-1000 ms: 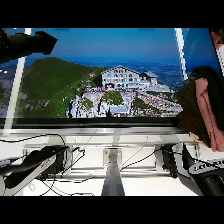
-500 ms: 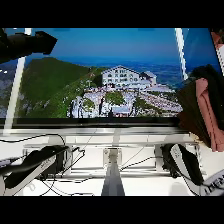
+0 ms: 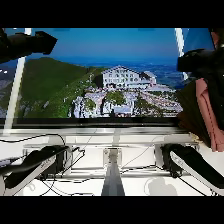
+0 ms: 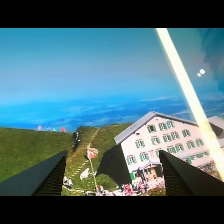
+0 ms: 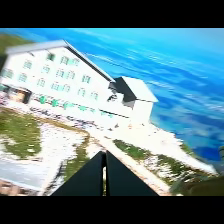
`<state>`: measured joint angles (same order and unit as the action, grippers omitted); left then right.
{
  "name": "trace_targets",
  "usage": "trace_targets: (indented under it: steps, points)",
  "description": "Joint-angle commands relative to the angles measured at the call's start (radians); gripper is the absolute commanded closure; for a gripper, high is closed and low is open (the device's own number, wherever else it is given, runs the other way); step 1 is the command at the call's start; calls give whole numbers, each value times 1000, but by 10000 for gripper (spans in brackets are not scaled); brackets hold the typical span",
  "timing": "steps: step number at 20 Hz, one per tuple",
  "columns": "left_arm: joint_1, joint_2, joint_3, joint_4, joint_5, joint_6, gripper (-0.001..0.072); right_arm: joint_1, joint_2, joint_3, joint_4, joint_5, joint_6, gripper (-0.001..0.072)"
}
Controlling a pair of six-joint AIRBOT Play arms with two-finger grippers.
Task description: Fold the clothes and pants, and hang the long-sleeved shirts on hangers.
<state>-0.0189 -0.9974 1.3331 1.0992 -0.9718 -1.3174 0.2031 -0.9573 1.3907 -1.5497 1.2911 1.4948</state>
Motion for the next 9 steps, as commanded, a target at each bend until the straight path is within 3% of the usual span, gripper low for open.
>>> trace_targets:
  steps: [1, 9]
  points:
    - [1, 1, 1, 0, 0, 0, 59, 65, -73, 0, -58, -20, -12, 680]
    - [1, 1, 1, 0, 0, 0, 59, 65, -91, 0, -21, -27, -12, 679]
